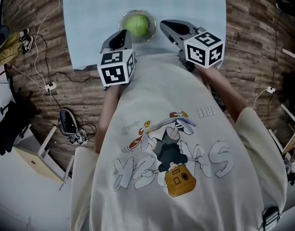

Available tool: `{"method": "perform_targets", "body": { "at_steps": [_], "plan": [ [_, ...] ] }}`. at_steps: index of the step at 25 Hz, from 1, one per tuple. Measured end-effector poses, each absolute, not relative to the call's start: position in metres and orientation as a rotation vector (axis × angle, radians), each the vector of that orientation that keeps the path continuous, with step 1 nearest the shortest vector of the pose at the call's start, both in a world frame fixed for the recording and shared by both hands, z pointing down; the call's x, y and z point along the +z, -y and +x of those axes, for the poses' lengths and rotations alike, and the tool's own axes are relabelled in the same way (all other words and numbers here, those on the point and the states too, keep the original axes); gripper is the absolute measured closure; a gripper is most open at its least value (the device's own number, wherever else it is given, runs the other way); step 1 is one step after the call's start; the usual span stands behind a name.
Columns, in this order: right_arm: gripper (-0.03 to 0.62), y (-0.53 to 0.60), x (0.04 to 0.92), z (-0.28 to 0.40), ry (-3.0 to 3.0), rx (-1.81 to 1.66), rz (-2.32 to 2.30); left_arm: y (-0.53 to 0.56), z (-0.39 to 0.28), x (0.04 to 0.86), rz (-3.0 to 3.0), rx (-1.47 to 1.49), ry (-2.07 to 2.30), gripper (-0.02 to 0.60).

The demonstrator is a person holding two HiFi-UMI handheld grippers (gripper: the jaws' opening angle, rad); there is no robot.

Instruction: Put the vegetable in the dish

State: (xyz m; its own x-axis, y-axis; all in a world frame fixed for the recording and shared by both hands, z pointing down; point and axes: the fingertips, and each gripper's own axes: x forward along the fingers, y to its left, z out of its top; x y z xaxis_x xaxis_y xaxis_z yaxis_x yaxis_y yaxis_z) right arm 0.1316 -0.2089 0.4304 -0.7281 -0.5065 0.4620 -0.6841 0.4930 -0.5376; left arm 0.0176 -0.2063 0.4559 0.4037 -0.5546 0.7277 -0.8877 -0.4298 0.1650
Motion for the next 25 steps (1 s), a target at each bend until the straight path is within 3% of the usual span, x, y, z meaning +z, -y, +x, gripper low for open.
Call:
{"method": "perform_targets", "body": {
  "at_steps": [25],
  "plan": [
    [0.571,0.186,0.444,0.155,2.438,1.224,1.050,0.177,0.044,0.469,2.102,0.916,1.135,0.563]
  ]
}}
